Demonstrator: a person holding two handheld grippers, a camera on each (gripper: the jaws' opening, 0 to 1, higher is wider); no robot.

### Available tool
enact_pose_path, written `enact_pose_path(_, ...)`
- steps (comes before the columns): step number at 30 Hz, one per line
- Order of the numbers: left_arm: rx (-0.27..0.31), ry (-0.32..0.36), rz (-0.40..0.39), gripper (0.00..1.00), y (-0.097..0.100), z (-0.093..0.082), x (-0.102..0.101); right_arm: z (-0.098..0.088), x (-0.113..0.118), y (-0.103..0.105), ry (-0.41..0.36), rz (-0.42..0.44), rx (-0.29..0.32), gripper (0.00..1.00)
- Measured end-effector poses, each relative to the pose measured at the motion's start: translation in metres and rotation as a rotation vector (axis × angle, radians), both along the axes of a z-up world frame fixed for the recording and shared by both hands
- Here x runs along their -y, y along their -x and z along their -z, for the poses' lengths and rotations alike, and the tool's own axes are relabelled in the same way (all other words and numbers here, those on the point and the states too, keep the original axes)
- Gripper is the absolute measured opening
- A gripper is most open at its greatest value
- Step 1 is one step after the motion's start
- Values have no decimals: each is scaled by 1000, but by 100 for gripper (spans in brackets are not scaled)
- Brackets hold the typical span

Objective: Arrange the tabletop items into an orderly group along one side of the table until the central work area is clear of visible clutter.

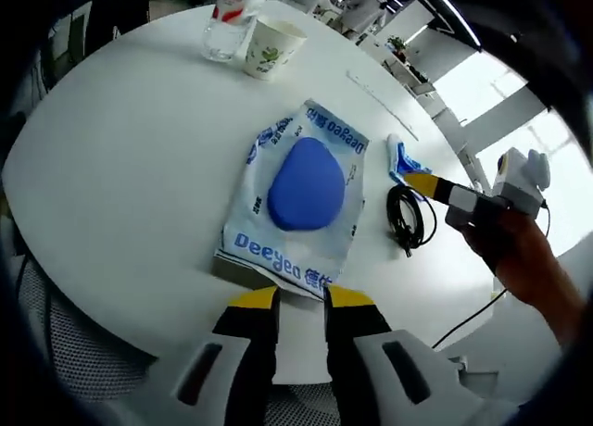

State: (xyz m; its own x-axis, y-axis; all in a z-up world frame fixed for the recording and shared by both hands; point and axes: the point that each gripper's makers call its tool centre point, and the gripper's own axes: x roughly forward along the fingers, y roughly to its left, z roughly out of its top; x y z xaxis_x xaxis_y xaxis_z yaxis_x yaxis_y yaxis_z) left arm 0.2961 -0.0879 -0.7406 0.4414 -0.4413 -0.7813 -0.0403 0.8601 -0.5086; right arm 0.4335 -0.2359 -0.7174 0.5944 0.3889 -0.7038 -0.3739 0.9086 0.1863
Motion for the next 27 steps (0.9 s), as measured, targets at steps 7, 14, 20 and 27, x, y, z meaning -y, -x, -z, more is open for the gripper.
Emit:
enact_pose_path(7,-5,-6,-8,17,-2,3,-3,1,-15,-10,12,-57,-10,19)
enact_pose_path(14,-18,10,-16,17,1,6,-1,2,-33,-19,44,-141,-13,23)
enact_pose_path(20,-17,14,-27,17,-2,6,-3,6,-44,-25,83,-206,-25,26)
enact_pose_path(27,-20,21,-27,17,-2,8,-1,15,-56,-28,112,-267,-48,32)
